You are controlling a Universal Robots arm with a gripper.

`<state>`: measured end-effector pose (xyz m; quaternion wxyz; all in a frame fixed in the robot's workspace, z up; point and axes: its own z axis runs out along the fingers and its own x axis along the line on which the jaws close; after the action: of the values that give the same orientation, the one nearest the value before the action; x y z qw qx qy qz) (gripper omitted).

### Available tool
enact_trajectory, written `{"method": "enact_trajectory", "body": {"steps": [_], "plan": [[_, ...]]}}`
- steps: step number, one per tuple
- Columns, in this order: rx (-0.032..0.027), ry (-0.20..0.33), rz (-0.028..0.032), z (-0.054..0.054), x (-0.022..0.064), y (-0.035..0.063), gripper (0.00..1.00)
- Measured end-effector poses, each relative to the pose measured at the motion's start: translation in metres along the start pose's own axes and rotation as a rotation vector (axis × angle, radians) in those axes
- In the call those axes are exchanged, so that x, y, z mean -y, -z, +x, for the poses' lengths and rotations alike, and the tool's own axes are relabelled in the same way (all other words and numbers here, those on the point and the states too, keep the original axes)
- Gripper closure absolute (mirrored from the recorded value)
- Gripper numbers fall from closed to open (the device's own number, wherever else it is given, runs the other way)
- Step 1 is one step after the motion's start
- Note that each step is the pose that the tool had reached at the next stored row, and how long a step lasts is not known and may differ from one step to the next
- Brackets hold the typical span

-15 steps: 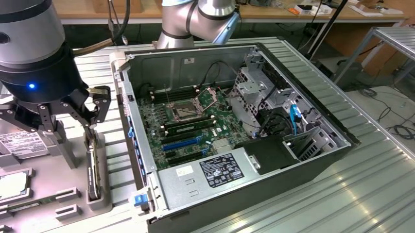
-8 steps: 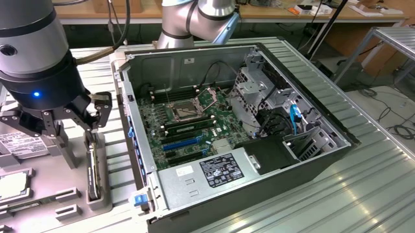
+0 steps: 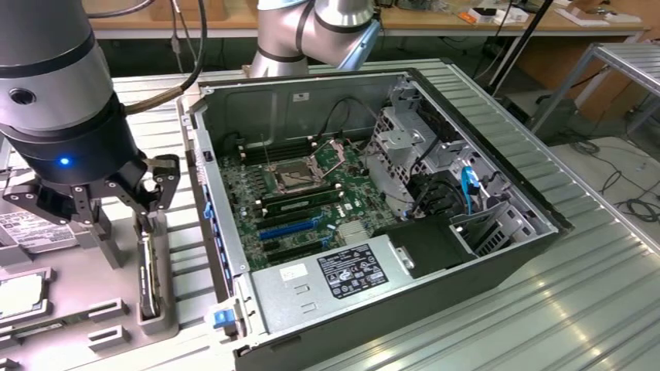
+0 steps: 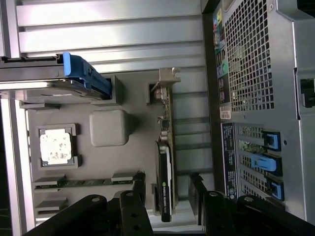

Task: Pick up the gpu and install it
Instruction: 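Pick up the gpu and move the gpu toward the slot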

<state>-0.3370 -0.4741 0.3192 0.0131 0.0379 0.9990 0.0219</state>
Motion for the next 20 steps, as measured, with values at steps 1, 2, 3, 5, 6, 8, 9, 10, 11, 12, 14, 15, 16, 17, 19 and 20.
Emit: {"method": "enact_trajectory", "body": {"steps": [1, 2, 3, 5, 6, 8, 9, 10, 11, 12, 14, 15, 16, 17, 19, 20], "plan": [[0.0000, 0.000, 0.0000, 0.000, 0.0000, -0.0013, 0.52], [0.0000, 0.000, 0.0000, 0.000, 0.0001, -0.0021, 0.52], [0.0000, 0.000, 0.0000, 0.000, 0.0001, -0.0025, 0.52], [0.0000, 0.000, 0.0000, 0.000, 0.0003, -0.0064, 0.52], [0.0000, 0.000, 0.0000, 0.000, 0.0004, -0.0089, 0.52], [0.0000, 0.000, 0.0000, 0.000, 0.0006, -0.0122, 0.52], [0.0000, 0.000, 0.0002, 0.000, 0.0020, -0.0136, 0.52], [0.0000, 0.000, 0.0000, 0.000, 0.0035, -0.0139, 0.52], [0.0000, 0.000, 0.0000, 0.000, 0.0052, -0.0139, 0.52], [-0.0001, 0.000, 0.0000, 0.000, 0.0078, -0.0140, 0.52], [0.0001, 0.000, -0.0001, 0.000, 0.0097, -0.0149, 0.52], [0.0001, 0.000, -0.0001, 0.000, 0.0105, -0.0168, 0.52], [0.0000, 0.000, 0.0000, 0.000, 0.0108, -0.0183, 0.52], [0.0000, 0.000, 0.0000, 0.000, 0.0110, -0.0200, 0.52], [0.0001, 0.000, 0.0000, 0.000, 0.0113, -0.0234, 0.52], [0.0000, 0.000, 0.0000, 0.000, 0.0114, -0.0246, 0.52]]}}
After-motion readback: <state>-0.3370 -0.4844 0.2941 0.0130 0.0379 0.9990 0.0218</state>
